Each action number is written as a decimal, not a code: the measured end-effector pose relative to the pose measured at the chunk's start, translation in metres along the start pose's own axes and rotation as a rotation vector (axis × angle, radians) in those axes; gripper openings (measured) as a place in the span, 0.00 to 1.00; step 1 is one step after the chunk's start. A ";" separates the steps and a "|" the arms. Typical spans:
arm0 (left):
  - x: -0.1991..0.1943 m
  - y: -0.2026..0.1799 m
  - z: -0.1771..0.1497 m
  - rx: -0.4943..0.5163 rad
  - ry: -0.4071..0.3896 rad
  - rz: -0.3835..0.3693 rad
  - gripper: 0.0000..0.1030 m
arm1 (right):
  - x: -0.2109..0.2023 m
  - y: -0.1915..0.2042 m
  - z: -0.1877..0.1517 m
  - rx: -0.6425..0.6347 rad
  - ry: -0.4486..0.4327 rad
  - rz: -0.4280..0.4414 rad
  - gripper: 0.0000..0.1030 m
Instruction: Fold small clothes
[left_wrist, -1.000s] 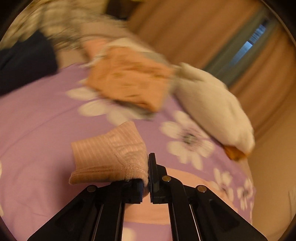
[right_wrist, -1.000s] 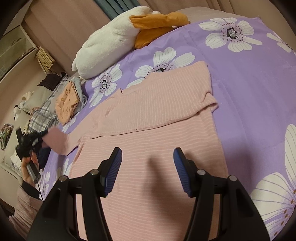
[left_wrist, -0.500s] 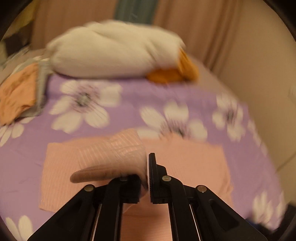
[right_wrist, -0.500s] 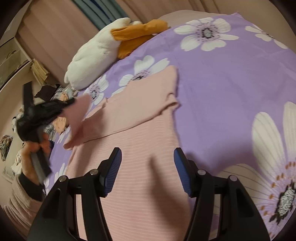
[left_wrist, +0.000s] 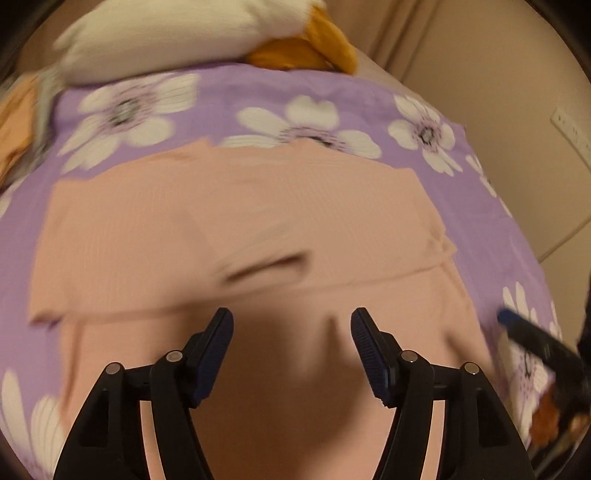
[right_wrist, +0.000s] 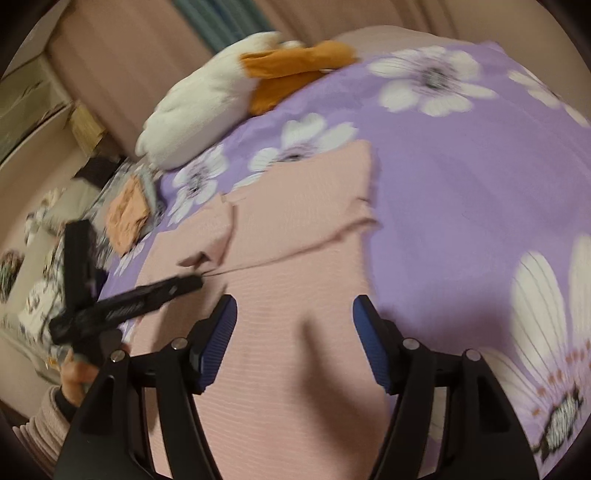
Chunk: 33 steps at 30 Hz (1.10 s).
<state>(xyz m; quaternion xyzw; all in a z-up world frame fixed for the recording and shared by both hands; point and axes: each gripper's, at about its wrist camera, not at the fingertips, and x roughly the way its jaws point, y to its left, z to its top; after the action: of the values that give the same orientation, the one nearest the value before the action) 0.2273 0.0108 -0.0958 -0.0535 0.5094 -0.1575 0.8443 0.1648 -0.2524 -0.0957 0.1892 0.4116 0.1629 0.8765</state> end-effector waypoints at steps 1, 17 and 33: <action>-0.008 0.011 -0.006 -0.021 -0.010 0.004 0.63 | 0.008 0.011 0.004 -0.037 0.010 0.001 0.64; -0.064 0.119 -0.066 -0.353 -0.115 0.026 0.63 | 0.189 0.152 0.041 -0.521 0.226 -0.071 0.30; -0.066 0.129 -0.072 -0.385 -0.120 0.002 0.63 | 0.116 0.004 0.078 0.152 0.082 0.118 0.46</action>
<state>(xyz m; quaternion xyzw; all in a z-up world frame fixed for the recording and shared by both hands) 0.1634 0.1587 -0.1066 -0.2229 0.4789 -0.0529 0.8475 0.2957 -0.2126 -0.1247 0.2723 0.4464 0.1903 0.8309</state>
